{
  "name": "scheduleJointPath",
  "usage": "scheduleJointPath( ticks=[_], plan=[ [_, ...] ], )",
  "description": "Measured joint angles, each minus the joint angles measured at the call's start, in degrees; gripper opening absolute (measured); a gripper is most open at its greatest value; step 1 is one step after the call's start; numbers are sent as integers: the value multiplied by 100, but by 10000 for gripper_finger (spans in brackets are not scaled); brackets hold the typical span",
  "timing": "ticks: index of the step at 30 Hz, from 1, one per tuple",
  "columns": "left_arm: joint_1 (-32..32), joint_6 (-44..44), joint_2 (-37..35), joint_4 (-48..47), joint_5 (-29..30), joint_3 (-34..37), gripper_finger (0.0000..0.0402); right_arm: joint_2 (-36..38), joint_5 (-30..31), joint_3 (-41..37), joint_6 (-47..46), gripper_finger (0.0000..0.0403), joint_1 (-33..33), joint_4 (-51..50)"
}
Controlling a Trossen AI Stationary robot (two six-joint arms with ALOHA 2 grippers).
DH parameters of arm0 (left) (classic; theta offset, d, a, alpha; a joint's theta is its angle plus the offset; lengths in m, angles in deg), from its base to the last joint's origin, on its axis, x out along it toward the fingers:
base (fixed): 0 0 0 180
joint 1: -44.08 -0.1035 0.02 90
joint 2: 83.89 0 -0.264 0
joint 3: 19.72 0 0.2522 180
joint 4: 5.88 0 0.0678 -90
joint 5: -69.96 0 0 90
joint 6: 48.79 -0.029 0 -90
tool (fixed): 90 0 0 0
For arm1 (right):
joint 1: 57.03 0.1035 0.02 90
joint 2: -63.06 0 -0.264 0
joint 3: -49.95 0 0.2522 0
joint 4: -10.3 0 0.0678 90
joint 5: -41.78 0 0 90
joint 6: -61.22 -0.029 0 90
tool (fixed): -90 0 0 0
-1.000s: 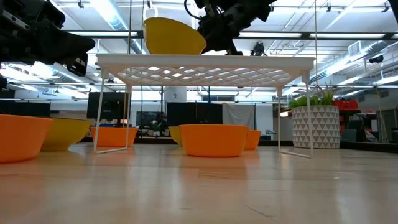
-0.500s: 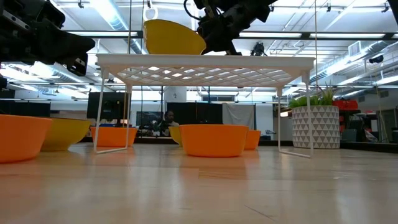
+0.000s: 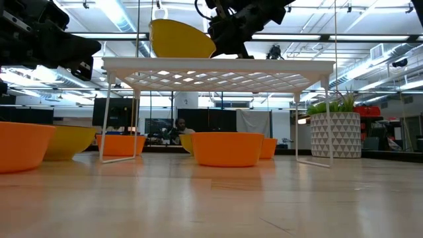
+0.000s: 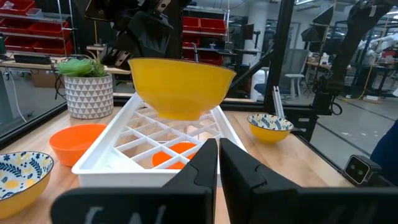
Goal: Pick & Place Mini bowls
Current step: Put the white patterned bowl on the shelf
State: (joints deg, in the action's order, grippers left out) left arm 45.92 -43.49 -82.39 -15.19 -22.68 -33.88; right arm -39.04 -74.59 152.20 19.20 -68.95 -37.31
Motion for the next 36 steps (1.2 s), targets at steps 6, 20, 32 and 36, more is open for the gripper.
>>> scheduleJointPath(
  ticks=[6, 20, 32, 36],
  plan=[
    [-1, 2, 0, 0, 0, 0, 23, 0, 0, 0, 10, 0, 0, -68],
    [-1, 0, 0, 0, 0, -2, 23, -2, -4, 0, 96, 0, -11, -302],
    [-1, 0, 0, 0, 2, -1, 23, -2, -4, 0, 95, 18, -13, -274],
    [0, 0, 0, 0, 2, -2, 23, -2, -15, 4, 92, 36, -13, -223]
  ],
)
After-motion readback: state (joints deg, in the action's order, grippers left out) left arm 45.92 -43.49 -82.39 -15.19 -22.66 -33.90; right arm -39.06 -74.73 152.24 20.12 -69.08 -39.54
